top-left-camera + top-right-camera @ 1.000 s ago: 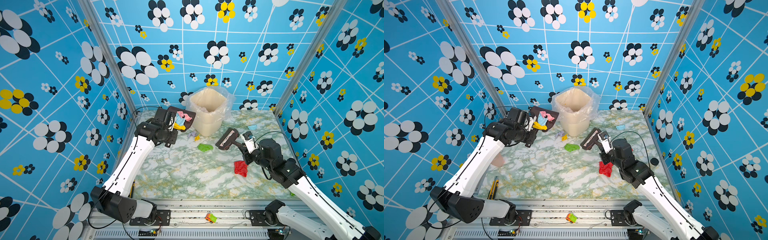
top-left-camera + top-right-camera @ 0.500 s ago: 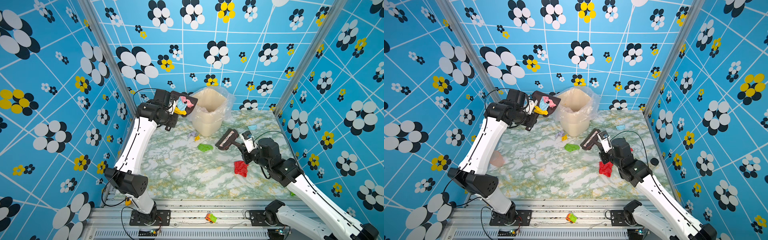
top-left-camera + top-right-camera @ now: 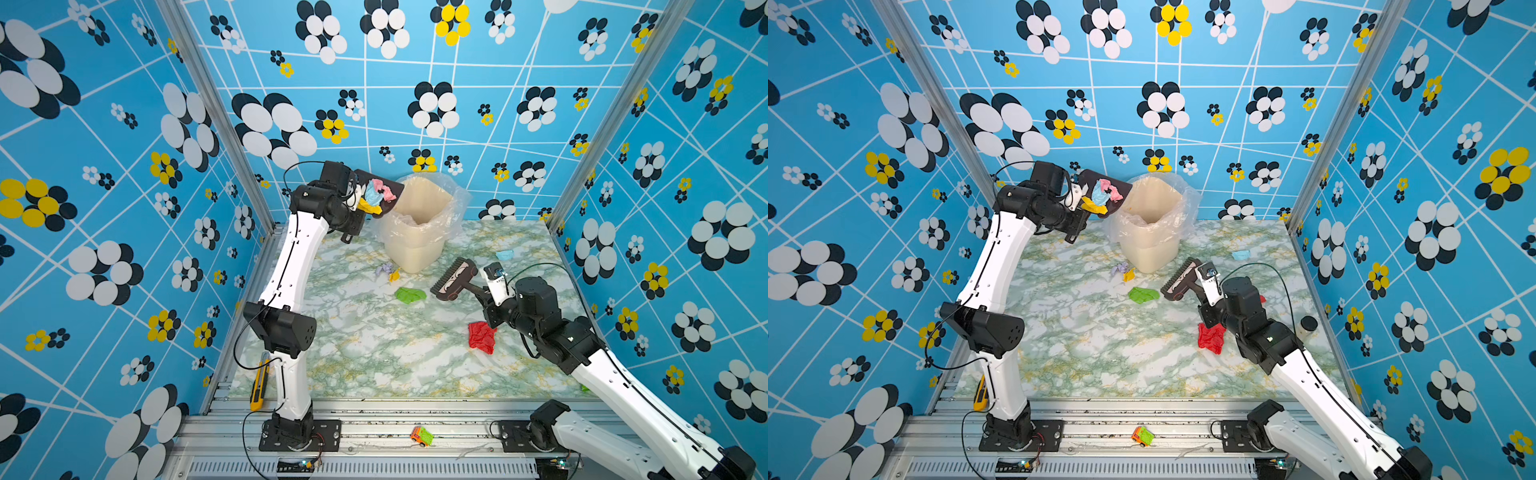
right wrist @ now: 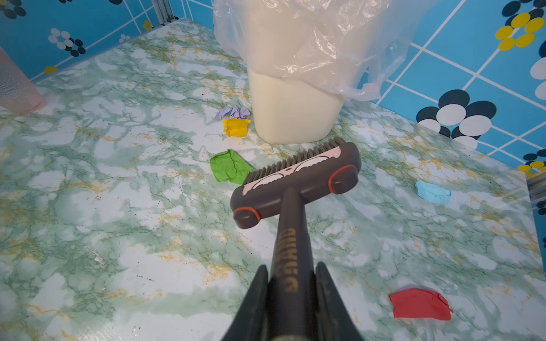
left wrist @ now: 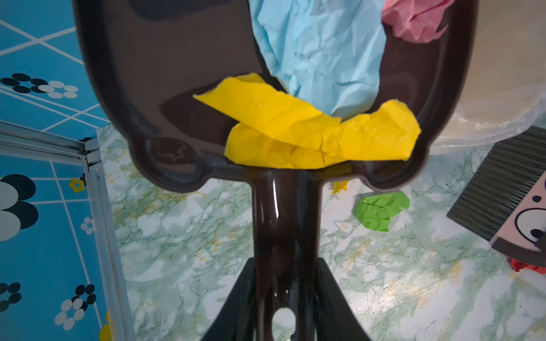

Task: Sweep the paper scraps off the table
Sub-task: 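Carry the loaded dustpan with the left gripper up over the cream bin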

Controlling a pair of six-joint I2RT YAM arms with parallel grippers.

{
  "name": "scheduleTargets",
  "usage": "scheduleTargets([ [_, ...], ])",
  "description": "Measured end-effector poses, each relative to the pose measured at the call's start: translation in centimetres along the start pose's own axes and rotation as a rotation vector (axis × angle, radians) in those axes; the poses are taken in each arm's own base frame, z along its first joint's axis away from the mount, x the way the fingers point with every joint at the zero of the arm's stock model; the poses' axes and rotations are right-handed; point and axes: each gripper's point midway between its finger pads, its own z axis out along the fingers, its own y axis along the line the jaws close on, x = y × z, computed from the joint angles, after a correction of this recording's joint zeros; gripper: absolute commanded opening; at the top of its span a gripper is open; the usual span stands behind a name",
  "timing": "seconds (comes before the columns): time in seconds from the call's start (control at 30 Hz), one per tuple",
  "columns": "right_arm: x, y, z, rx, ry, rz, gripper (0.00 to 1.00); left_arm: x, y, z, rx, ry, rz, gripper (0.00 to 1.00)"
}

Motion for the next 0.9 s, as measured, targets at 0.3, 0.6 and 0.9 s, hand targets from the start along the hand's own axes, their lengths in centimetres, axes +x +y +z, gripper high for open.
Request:
scheduleTargets([
  [0.3, 0.0, 0.0, -0.3, 0.001, -0.010, 0.021, 0.00, -0.9, 0.1, 0.3, 0.000, -0.026, -0.003, 0.00],
  [0.6, 1.1, 0.0, -0.7, 0.003, -0.022, 0.055, 0.00, -2.6, 0.4, 1.1, -0.018, -0.087, -0.020, 0.00],
  [0.9, 1.2, 0.0, -0.9, 0.006, -0.027, 0.075, 0.00, -3.8, -0.8, 2.5, -0.035, -0.120, 0.010, 0.00],
])
